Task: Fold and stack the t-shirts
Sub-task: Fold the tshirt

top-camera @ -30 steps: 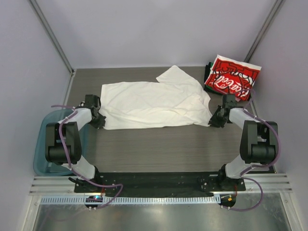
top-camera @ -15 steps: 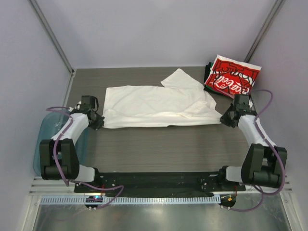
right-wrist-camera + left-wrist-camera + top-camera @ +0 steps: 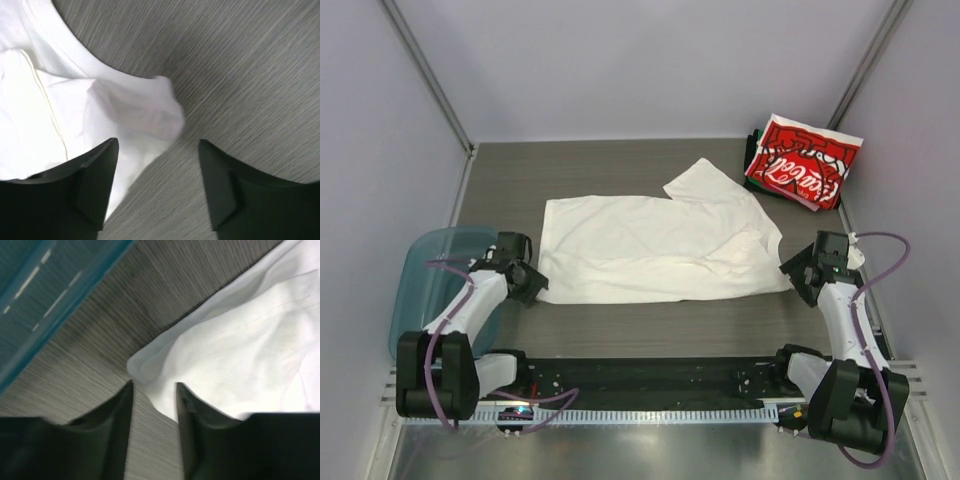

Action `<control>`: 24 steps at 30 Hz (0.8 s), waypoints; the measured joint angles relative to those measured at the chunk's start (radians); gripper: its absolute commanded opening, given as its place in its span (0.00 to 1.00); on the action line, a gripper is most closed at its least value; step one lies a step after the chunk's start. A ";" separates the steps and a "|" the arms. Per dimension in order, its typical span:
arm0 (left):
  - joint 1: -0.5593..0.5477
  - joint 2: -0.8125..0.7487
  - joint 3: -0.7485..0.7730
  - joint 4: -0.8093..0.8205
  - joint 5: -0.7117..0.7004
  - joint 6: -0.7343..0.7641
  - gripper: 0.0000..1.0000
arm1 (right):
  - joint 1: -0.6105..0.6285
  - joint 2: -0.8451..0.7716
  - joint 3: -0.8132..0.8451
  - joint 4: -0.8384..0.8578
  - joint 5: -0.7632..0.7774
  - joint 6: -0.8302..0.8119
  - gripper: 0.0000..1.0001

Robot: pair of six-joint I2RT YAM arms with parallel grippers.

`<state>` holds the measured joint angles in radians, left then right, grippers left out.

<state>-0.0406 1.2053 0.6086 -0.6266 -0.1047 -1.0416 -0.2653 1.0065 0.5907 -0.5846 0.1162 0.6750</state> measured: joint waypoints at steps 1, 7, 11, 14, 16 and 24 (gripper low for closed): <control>-0.005 -0.021 -0.004 -0.008 0.003 -0.012 0.59 | -0.002 -0.014 -0.005 -0.004 -0.003 0.015 0.95; -0.039 -0.151 0.057 -0.076 -0.008 -0.047 0.80 | -0.005 -0.037 -0.015 0.006 -0.040 0.042 1.00; -0.040 -0.113 0.222 -0.080 -0.049 0.025 0.80 | -0.005 -0.039 0.000 0.009 -0.095 0.026 1.00; -0.040 0.037 0.402 -0.058 -0.085 0.099 0.76 | 0.015 -0.058 0.027 0.010 -0.148 0.004 1.00; -0.040 0.186 0.533 -0.033 -0.105 0.151 0.72 | 0.044 -0.082 0.042 0.011 -0.171 -0.009 1.00; -0.037 0.809 1.026 -0.003 -0.120 0.314 0.65 | 0.140 -0.172 0.052 -0.004 -0.217 -0.059 0.99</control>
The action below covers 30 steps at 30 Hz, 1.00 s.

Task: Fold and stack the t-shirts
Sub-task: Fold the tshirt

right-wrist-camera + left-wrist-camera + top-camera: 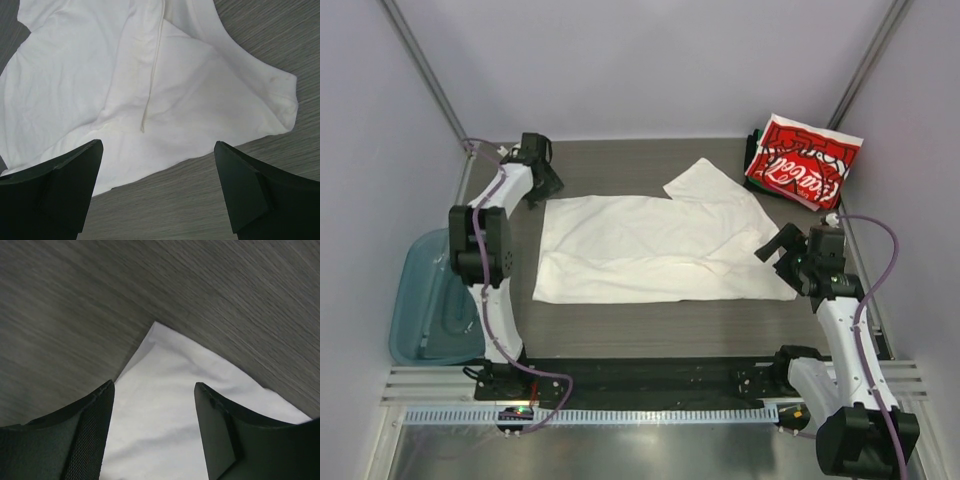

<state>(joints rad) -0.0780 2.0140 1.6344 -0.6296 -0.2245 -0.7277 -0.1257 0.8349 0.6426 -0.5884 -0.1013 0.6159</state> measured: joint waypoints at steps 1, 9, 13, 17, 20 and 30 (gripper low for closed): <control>0.001 0.054 0.040 -0.009 0.000 0.013 0.64 | 0.007 -0.008 0.000 -0.003 -0.006 -0.005 1.00; 0.019 0.276 0.230 -0.026 0.001 0.098 0.58 | 0.040 -0.024 0.000 -0.021 -0.044 -0.013 1.00; 0.024 0.277 0.224 -0.007 0.028 0.111 0.33 | 0.044 -0.023 0.000 -0.022 -0.045 -0.019 1.00; 0.028 0.262 0.185 0.045 0.050 0.108 0.11 | 0.045 -0.006 0.000 -0.019 -0.045 -0.023 1.00; 0.029 0.259 0.179 0.055 0.065 0.115 0.00 | 0.048 0.011 0.000 -0.018 -0.043 -0.028 1.00; 0.055 0.133 0.101 0.000 0.053 0.073 0.00 | 0.120 0.104 0.092 -0.017 -0.012 -0.030 1.00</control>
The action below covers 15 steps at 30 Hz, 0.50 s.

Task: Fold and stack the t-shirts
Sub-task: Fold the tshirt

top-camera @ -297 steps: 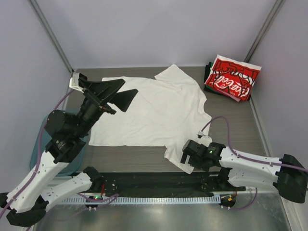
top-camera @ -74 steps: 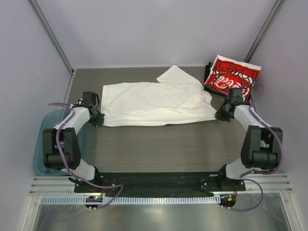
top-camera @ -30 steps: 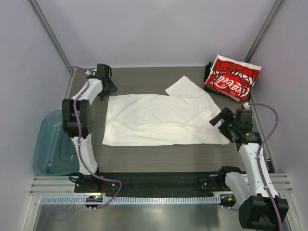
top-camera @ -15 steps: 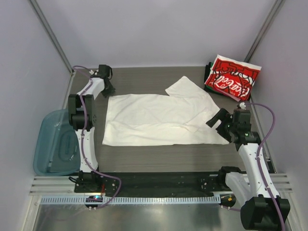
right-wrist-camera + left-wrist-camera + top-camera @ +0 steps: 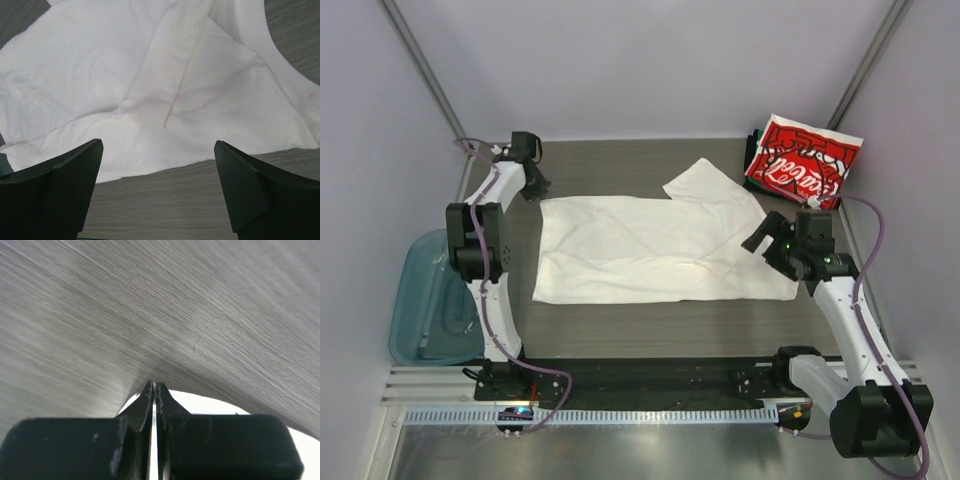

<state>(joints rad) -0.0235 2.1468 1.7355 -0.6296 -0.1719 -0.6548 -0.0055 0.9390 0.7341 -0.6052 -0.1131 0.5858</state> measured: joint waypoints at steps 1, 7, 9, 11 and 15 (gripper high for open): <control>0.005 -0.021 -0.005 -0.004 0.000 -0.002 0.00 | 0.015 0.023 0.030 0.008 0.008 -0.003 1.00; 0.013 -0.076 -0.010 -0.005 0.004 -0.014 0.00 | 0.080 0.328 0.274 0.066 0.007 -0.057 1.00; 0.013 -0.072 -0.010 -0.013 0.014 -0.014 0.00 | 0.099 0.463 0.383 0.074 0.007 -0.084 1.00; 0.012 -0.068 -0.008 -0.019 0.029 -0.014 0.00 | 0.117 0.598 0.507 0.084 0.010 -0.111 1.00; 0.013 -0.061 -0.005 -0.021 0.050 -0.014 0.00 | 0.144 0.861 0.787 0.100 0.025 -0.159 1.00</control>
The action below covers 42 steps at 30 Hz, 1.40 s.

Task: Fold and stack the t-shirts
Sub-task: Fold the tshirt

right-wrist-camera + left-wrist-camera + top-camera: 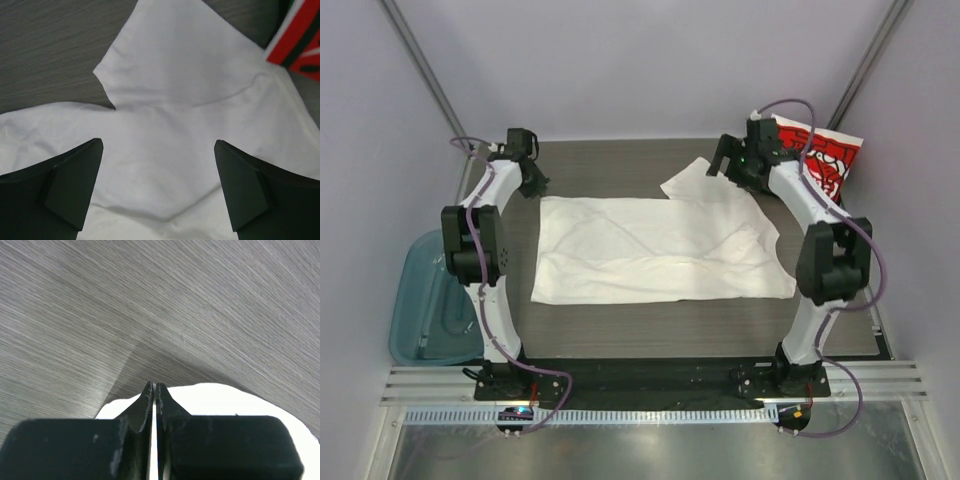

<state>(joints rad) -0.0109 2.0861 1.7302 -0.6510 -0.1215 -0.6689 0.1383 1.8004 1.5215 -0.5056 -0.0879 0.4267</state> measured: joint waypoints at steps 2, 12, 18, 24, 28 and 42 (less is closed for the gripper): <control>0.000 0.002 0.000 -0.004 0.013 0.000 0.00 | 0.010 0.146 0.166 0.003 0.016 -0.022 1.00; 0.000 0.015 0.000 -0.016 0.055 0.000 0.00 | 0.050 0.796 0.908 0.009 0.183 -0.121 1.00; -0.019 0.021 0.000 -0.021 0.059 0.001 0.00 | 0.058 0.929 0.995 0.064 0.279 -0.177 0.99; -0.051 0.039 0.000 -0.033 0.059 0.005 0.00 | 0.072 0.953 1.012 0.097 0.318 -0.225 0.89; -0.054 0.049 0.005 -0.048 0.052 0.009 0.00 | 0.089 0.953 0.994 0.119 0.341 -0.261 0.79; -0.028 0.056 0.016 -0.072 0.013 0.019 0.00 | 0.125 0.953 0.992 0.117 0.330 -0.276 0.20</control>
<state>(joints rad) -0.0387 2.1422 1.7466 -0.7235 -0.1085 -0.6502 0.2634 2.7537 2.5134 -0.3882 0.2424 0.1509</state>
